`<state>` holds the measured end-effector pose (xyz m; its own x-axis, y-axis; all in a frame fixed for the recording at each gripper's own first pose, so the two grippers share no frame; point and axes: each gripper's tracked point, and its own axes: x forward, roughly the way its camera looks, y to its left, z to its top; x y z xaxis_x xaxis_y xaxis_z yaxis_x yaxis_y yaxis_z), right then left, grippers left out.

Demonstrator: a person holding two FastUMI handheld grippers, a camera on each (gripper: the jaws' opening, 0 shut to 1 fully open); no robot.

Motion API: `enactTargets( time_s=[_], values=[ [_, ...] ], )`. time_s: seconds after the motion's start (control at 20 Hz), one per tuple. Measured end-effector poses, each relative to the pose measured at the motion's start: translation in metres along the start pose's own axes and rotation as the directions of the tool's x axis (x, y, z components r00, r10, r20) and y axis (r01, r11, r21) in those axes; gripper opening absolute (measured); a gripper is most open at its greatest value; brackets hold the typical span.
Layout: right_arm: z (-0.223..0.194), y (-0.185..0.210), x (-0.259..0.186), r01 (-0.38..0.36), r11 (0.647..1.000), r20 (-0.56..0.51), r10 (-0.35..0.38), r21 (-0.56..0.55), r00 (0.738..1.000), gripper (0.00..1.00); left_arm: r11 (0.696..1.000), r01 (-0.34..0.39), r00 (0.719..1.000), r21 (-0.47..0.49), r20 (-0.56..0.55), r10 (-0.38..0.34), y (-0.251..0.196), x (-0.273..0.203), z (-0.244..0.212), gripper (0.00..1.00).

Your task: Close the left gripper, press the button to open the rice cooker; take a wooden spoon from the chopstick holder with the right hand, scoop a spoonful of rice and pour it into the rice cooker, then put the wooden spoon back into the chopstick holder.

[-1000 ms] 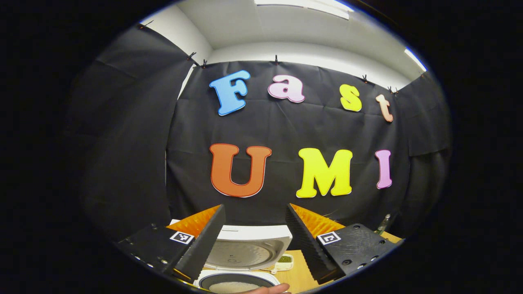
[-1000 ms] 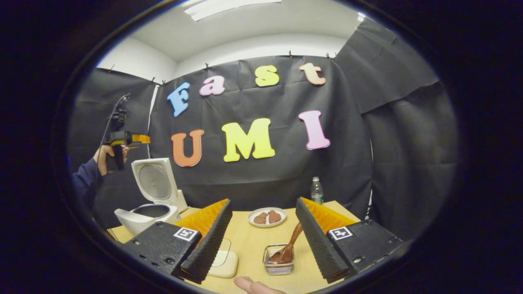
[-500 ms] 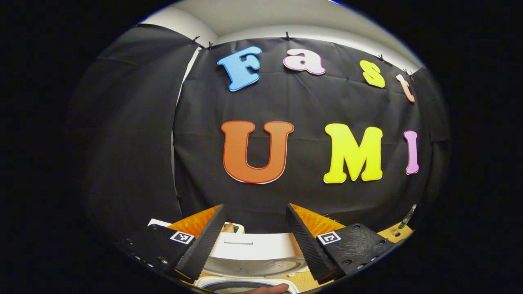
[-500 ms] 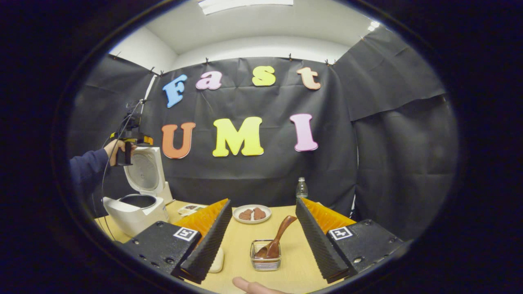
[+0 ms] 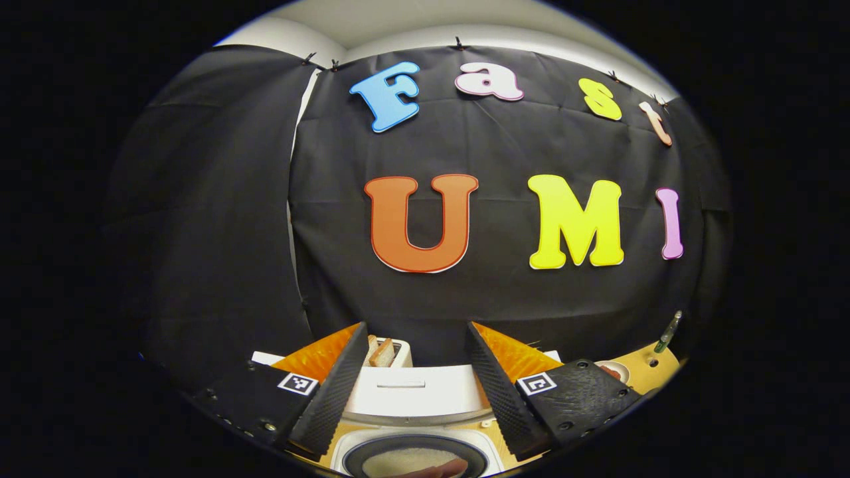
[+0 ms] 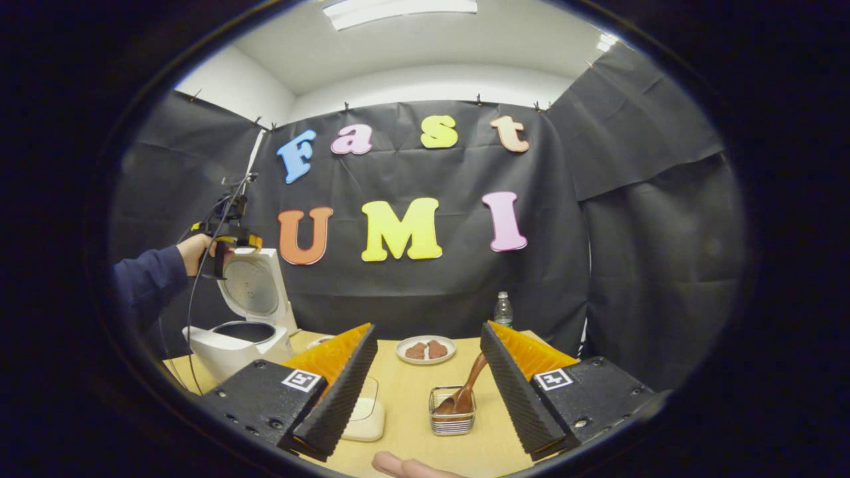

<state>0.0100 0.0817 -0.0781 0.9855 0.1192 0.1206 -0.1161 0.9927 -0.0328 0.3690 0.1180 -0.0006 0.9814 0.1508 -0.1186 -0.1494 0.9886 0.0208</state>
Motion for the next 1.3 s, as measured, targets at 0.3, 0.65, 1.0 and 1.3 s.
enactTargets(
  time_s=[0.3, 0.65, 1.0, 1.3],
  values=[
    [-0.011, 0.0, -0.012, -0.015, 0.999, -0.029, 0.016, 0.033, 0.999, 1.0, 0.997, 0.072, 0.992, -0.005, -0.1, -0.072, -0.013, -0.041, -0.039, 0.93],
    [-0.028, 0.015, -0.032, -0.068, 0.995, -0.081, 0.074, 0.066, 0.994, 1.0, 0.996, 0.084, 0.97, -0.011, -0.228, -0.084, -0.011, -0.083, -0.121, 0.94],
    [-0.045, 0.02, -0.059, -0.078, 0.996, -0.096, 0.081, 0.033, 0.992, 0.99, 0.997, 0.07, 0.948, -0.012, -0.309, -0.07, -0.017, -0.112, -0.174, 0.98],
    [-0.04, 0.019, -0.075, -0.054, 0.998, -0.082, 0.056, 0.02, 0.995, 0.99, 0.997, 0.072, 0.924, -0.006, -0.375, -0.069, -0.018, -0.13, -0.208, 0.99]
  ],
)
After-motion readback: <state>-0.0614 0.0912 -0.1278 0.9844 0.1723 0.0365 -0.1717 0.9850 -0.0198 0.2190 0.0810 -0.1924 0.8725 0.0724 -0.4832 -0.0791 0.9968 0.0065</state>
